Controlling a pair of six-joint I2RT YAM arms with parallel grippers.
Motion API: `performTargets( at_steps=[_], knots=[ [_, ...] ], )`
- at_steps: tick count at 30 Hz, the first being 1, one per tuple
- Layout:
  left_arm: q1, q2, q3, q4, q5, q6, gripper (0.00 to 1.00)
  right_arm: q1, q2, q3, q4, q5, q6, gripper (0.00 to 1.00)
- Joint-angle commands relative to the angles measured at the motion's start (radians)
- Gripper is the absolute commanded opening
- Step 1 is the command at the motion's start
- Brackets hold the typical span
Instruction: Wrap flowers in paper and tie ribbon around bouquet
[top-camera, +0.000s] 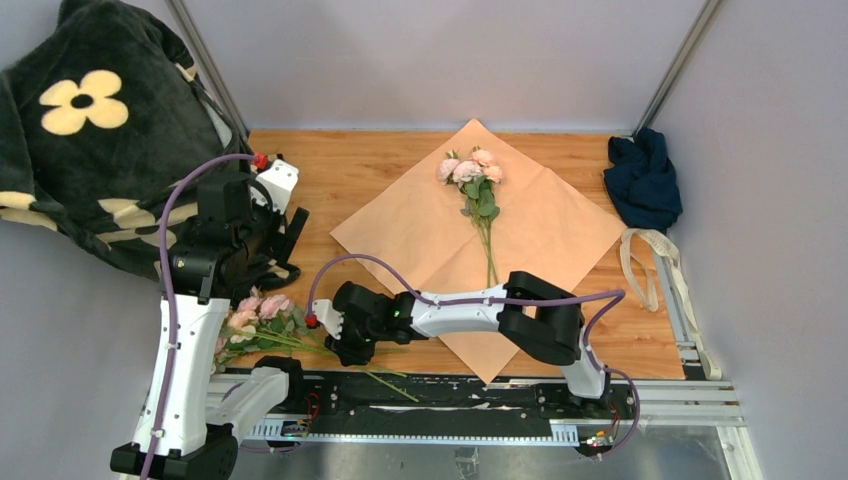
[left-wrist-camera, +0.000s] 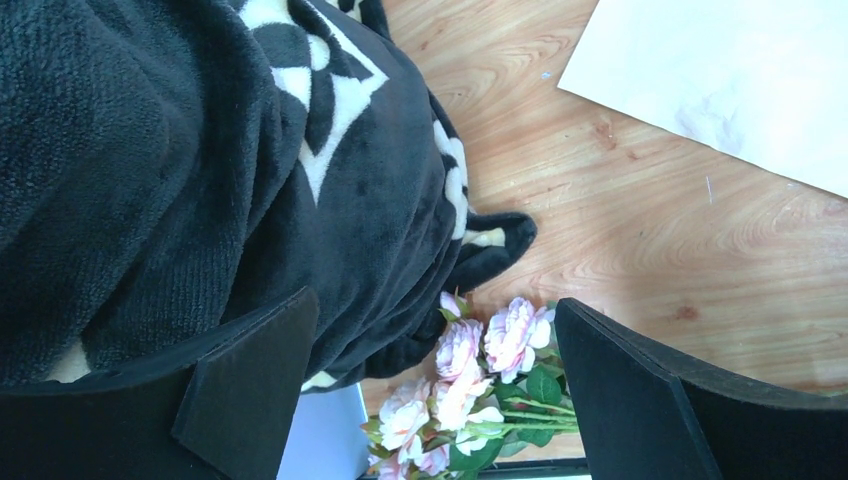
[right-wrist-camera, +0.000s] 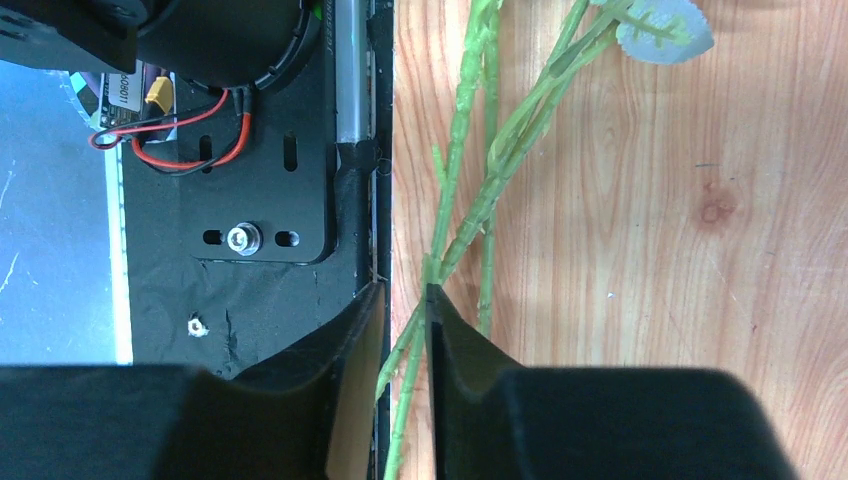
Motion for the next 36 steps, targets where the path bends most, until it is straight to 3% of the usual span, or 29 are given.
performTargets(
  at_steps=[1, 11, 12, 14, 15, 19, 24, 31, 36],
  knots=[
    [0.005, -0.012, -0.005, 0.003, 0.006, 0.008, 1.00, 0.010, 0.059, 0.036, -0.029, 0.074, -0.014, 0.16],
    [0.005, -0.017, -0.003, 0.003, 0.015, 0.014, 1.00, 0.011, 0.098, 0.106, -0.083, 0.164, -0.022, 0.22],
    [0.005, -0.017, -0.003, 0.003, 0.016, 0.014, 1.00, 0.011, 0.101, 0.115, -0.089, 0.169, -0.023, 0.20],
    [0.004, -0.017, -0.004, 0.003, 0.018, 0.015, 1.00, 0.011, 0.105, 0.126, -0.091, 0.170, -0.023, 0.04],
    [0.005, -0.017, -0.004, 0.003, 0.020, 0.015, 1.00, 0.012, 0.103, 0.132, -0.096, 0.169, -0.021, 0.00],
    [0.005, -0.021, -0.005, 0.001, 0.012, 0.023, 1.00, 0.012, 0.033, 0.148, -0.134, 0.154, -0.017, 0.00],
    [0.005, -0.021, 0.012, 0.001, 0.009, 0.025, 1.00, -0.005, -0.180, 0.081, -0.141, 0.193, 0.009, 0.00],
    [0.005, -0.011, 0.077, -0.001, -0.007, 0.035, 1.00, -0.193, -0.441, -0.118, -0.140, 0.219, 0.137, 0.00],
    [0.005, 0.002, 0.205, -0.020, -0.094, 0.057, 1.00, -0.501, -0.592, -0.312, -0.148, 0.216, 0.295, 0.00]
  ],
)
